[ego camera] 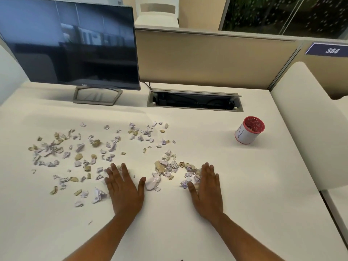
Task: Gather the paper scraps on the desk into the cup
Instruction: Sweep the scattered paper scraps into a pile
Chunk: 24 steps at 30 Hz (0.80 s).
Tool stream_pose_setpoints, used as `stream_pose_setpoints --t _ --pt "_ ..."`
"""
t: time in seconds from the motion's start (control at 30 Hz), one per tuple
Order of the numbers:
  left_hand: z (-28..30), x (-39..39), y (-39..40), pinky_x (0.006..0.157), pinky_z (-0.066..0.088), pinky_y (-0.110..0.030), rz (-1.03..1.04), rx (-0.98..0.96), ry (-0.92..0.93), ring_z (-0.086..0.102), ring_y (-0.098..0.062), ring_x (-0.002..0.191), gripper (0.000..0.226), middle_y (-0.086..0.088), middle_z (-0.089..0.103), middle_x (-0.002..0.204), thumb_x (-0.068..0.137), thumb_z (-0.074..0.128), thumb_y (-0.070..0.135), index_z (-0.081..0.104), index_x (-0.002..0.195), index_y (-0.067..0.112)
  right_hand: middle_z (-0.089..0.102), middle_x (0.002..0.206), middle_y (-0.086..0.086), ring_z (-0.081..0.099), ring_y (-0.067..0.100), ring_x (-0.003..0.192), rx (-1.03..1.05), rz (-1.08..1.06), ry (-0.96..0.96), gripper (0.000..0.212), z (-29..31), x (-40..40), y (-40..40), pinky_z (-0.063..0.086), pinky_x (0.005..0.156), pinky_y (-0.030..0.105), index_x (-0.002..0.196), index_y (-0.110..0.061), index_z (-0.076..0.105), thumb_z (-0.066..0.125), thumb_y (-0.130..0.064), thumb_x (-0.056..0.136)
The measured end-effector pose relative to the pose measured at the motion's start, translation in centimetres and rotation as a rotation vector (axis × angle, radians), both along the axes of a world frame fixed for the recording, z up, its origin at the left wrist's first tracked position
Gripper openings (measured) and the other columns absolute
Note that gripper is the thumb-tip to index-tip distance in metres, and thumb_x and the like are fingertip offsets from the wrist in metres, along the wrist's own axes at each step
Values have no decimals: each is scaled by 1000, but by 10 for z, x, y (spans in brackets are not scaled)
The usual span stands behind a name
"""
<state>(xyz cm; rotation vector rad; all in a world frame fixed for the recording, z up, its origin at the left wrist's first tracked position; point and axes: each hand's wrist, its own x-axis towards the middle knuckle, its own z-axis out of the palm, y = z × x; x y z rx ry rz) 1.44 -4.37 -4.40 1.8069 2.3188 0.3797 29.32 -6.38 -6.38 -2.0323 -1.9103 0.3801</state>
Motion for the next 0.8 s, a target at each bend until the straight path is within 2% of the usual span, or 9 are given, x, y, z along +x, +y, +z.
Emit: stream_pose_setpoints --t 0.1,0.23,0.3,0.37,0.43,0.53,0.67,0.8 --pt "-3 12 5 125 11 -51 -139 -34 -67 -1 -35 154 88 -23 2 166 94 19 66 15 157 4 0 173 11 -10 24 160 -29 23 -26 96 4 -34 14 1 130 42 163 -2 4 13 -72 97" --pt "-2 21 19 126 7 -41 -429 -38 -184 -7 -20 155 77 -7 -7 168 100 31 56 14 159 10 -3 172 10 -11 24 160 -52 128 -26 95 8 -71 30 0 130 43 163 -4 4 21 -71 98" --pt "2 17 25 126 9 -41 -525 -41 -308 -5 -15 155 71 2 -5 168 102 39 51 16 159 15 3 172 6 -3 20 160 -33 234 73 93 12 -81 36 5 130 41 163 -9 7 27 -72 98" --pt "8 4 29 126 5 -43 -577 24 -284 -5 -14 155 67 7 -1 169 103 37 53 18 158 20 18 171 3 14 15 159 1 239 259 87 16 -81 39 16 129 36 162 -13 17 46 -64 99" --pt "13 -18 31 126 -2 -43 -516 113 -150 -3 -16 156 64 5 6 168 103 29 56 24 156 21 31 166 4 28 17 154 61 92 346 79 17 -74 42 24 127 36 160 -11 28 56 -53 98" --pt "21 -58 31 125 -5 -41 -307 162 -57 -1 -21 156 64 -4 14 167 101 28 56 32 151 15 36 164 7 33 22 152 76 -93 306 72 16 -73 46 26 126 37 159 -9 31 50 -48 102" --pt "26 -103 30 126 -1 -42 -136 186 -53 0 -23 156 66 -8 15 166 99 30 54 33 149 11 27 169 4 21 21 158 26 -129 170 71 15 -96 58 15 129 37 161 -12 27 43 -51 104" --pt "21 -135 16 125 0 -47 -45 144 -69 1 -27 155 71 -13 14 165 98 30 58 30 151 11 21 171 0 8 15 160 6 -51 171 80 17 -125 62 5 130 40 162 -16 23 29 -66 101"
